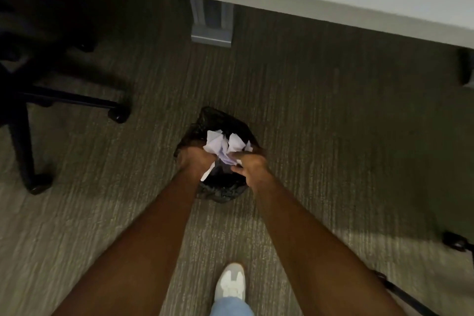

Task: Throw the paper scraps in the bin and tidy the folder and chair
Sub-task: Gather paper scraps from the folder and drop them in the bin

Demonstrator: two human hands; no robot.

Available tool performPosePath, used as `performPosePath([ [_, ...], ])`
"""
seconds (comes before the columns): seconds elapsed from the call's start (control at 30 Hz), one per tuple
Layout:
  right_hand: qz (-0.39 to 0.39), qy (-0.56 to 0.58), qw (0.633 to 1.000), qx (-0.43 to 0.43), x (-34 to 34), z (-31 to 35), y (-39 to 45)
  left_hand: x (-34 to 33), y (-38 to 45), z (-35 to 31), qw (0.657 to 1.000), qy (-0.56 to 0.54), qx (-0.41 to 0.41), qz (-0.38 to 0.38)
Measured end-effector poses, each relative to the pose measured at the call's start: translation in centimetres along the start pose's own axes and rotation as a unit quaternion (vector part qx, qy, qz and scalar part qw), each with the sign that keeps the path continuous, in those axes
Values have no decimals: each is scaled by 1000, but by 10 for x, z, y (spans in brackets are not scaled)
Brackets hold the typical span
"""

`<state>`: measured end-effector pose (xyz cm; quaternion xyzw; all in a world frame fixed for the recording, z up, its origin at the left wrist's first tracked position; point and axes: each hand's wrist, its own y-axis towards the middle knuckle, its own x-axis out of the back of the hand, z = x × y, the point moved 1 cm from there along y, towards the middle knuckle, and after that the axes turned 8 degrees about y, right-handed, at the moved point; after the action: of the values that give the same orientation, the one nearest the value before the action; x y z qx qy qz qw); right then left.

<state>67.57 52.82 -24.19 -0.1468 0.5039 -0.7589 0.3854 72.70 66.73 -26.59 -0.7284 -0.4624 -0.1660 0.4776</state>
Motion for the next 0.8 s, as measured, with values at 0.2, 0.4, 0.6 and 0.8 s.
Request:
performPosePath([
  [0.2, 5, -110, 994, -11, 5, -8, 16, 4, -1, 6, 997, 57, -27, 36],
  [0.4, -7, -175, 982, 76, 10, 7, 14, 18, -15, -8, 991, 91, -94, -9],
  [0.6, -17, -607, 711, 355, 45, 49, -40, 36, -38, -57, 972, 182, -143, -49],
  [0.8, -103, -673, 586, 439, 109, 122, -96, 43, -67, -138, 951, 237, -177, -93],
])
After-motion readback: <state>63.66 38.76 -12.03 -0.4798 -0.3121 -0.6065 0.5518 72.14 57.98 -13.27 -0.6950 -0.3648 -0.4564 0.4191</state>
